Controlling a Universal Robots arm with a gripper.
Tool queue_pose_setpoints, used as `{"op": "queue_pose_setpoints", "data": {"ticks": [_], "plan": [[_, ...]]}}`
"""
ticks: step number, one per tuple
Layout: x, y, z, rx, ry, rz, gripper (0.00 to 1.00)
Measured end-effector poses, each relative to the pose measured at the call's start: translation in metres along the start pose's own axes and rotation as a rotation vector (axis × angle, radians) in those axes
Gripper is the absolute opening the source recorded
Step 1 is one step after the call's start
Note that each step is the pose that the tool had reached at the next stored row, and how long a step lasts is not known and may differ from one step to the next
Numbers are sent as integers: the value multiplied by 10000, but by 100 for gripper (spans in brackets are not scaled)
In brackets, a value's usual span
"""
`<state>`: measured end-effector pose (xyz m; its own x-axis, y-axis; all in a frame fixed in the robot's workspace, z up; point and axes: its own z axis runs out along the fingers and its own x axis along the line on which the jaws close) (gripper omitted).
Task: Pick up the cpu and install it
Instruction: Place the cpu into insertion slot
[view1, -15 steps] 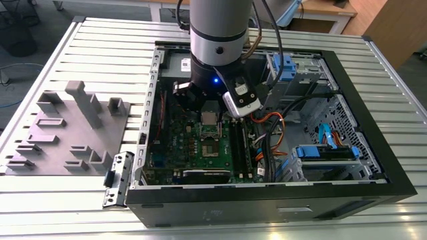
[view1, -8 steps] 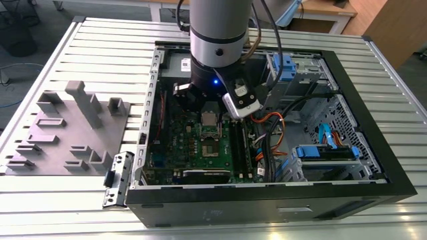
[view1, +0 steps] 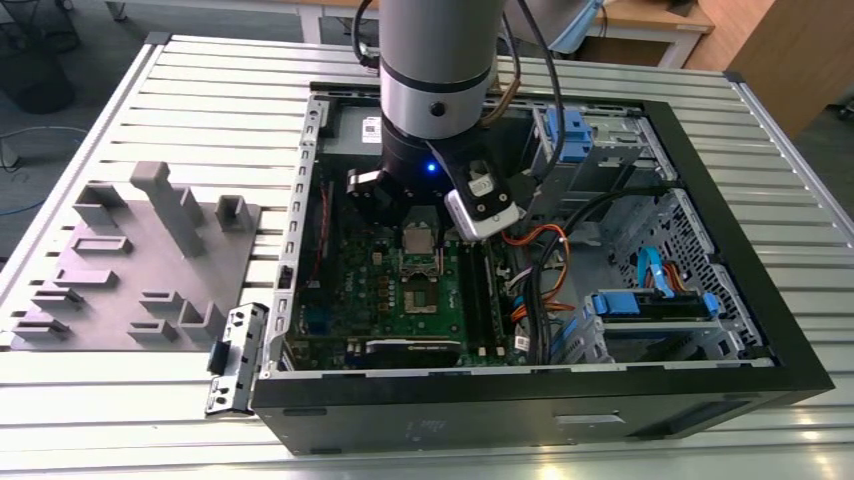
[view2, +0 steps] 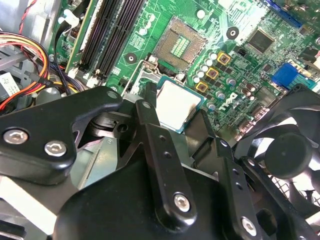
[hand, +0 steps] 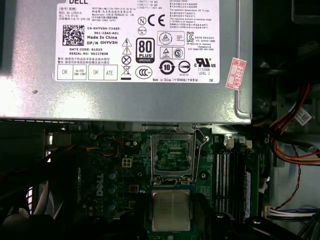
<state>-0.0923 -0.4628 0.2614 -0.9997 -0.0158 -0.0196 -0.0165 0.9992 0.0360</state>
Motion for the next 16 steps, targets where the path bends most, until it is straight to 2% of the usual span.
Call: {"op": "queue_pose_setpoints", "data": {"ticks": [7,11,16], "plan": [[2,-1,4,-3,-2,0,47],[15,-26,10,0,-6,0,47],[20,-84,82,0,-8,0,47]]}}
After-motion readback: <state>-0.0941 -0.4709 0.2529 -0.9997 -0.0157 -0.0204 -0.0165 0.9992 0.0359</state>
